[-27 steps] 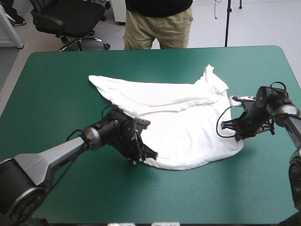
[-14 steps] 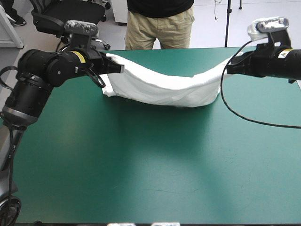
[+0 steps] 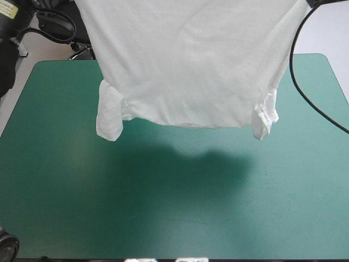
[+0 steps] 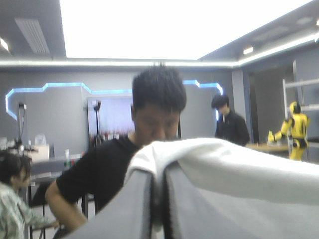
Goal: Fold the cloth
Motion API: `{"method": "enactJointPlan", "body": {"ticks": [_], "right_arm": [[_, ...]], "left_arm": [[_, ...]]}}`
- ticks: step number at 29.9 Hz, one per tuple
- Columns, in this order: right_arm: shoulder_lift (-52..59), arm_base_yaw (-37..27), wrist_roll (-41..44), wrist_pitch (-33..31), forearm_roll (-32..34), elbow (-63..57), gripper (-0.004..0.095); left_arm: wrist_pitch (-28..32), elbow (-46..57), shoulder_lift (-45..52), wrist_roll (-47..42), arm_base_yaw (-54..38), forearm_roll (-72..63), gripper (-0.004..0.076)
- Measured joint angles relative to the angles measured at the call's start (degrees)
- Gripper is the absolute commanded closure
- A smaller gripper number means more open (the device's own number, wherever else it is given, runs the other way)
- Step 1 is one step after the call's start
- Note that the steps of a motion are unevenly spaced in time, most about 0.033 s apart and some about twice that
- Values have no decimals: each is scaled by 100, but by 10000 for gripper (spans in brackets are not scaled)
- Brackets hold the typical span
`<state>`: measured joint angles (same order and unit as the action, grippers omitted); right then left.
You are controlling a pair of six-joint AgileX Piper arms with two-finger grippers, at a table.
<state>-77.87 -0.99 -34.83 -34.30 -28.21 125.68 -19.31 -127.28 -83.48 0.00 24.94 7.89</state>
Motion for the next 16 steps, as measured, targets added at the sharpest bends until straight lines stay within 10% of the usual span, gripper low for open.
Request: {"method": "enactJointPlan", "body": {"ticks": [16], "right_arm": [[-134, 6, 16, -353, -253, 709, 925]], "left_arm": [[-72, -251, 135, 211, 5, 182, 741]]}}
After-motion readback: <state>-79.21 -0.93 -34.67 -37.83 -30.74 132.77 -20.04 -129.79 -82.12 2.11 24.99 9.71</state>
